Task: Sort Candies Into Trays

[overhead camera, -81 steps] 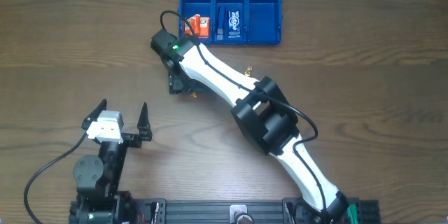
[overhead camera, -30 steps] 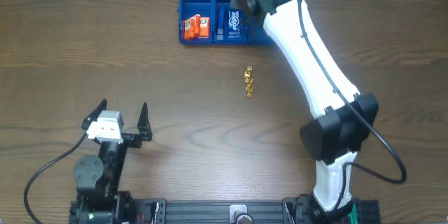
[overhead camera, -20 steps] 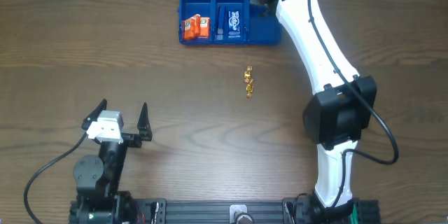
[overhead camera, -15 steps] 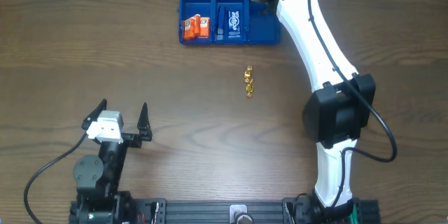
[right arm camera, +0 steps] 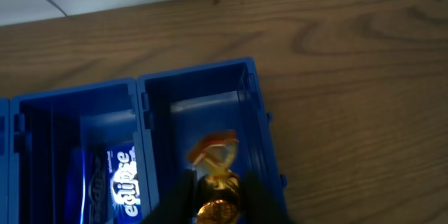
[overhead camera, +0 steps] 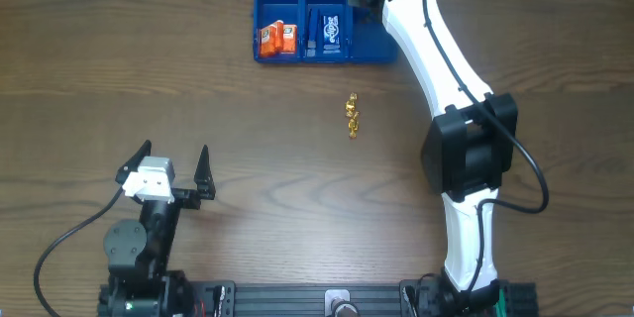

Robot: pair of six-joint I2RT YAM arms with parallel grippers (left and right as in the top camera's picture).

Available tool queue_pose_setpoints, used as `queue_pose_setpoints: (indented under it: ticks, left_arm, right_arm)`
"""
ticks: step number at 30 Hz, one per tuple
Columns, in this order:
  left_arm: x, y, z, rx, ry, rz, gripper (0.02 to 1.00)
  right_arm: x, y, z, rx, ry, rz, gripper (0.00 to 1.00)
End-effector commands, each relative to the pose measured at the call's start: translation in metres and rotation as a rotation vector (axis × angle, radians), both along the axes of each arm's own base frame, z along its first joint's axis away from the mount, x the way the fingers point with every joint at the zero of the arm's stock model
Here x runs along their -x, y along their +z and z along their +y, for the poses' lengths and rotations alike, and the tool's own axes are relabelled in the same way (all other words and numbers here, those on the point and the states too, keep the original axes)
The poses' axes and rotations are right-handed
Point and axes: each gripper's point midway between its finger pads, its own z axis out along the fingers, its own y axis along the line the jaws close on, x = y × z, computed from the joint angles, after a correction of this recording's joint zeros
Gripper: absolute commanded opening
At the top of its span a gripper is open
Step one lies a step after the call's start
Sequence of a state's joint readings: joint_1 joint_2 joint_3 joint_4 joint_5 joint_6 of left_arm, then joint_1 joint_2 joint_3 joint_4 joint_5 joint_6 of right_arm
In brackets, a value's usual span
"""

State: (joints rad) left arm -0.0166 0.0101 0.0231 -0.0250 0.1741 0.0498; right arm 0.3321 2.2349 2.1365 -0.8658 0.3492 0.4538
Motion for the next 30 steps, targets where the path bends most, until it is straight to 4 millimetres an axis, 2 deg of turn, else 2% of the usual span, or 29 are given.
queue_pose_setpoints:
  ticks: [1, 8, 12, 16, 19, 22, 26, 30]
  left_arm:
    - [0.001, -0.016, -0.002, -0.006, -0.012, 0.046, 0.998]
    - [0.001, -0.016, -0.002, -0.006, -0.012, 0.046, 0.998]
    - [0.001, -0.016, -0.002, -0.006, -0.012, 0.046, 0.998]
    - [0.001, -0.016, -0.002, -0.006, -0.012, 0.046, 0.998]
    - [0.001, -0.016, -0.002, -0.006, -0.012, 0.046, 0.996]
    - [0.001, -0.016, -0.002, -0.006, -0.012, 0.046, 0.998]
    - [0.001, -0.016, -0.002, -0.006, -0.012, 0.046, 0.998]
    - [0.001, -0.016, -0.002, -0.006, -0.012, 0.046, 0.998]
  right_arm:
    - [0.002, -0.006, 0.003, 0.024, 0.024, 0.016, 1.0]
    - [0.006, -0.007, 0.011, 0.035, 0.052, 0.028, 1.0]
    - [0.019, 0.001, 0.016, 0.013, 0.078, 0.06, 1.0]
    - [0.057, 0.029, 0.029, -0.003, 0.124, 0.111, 1.0]
    - [0.103, 0.038, 0.04, -0.034, 0.165, 0.225, 1.0]
    - [0.148, 0.027, 0.047, -0.046, 0.142, 0.383, 1.0]
    - [0.181, 0.0, 0.054, -0.007, 0.116, 0.505, 1.0]
    - [0.209, -0.042, 0.05, 0.013, 0.065, 0.626, 0.998]
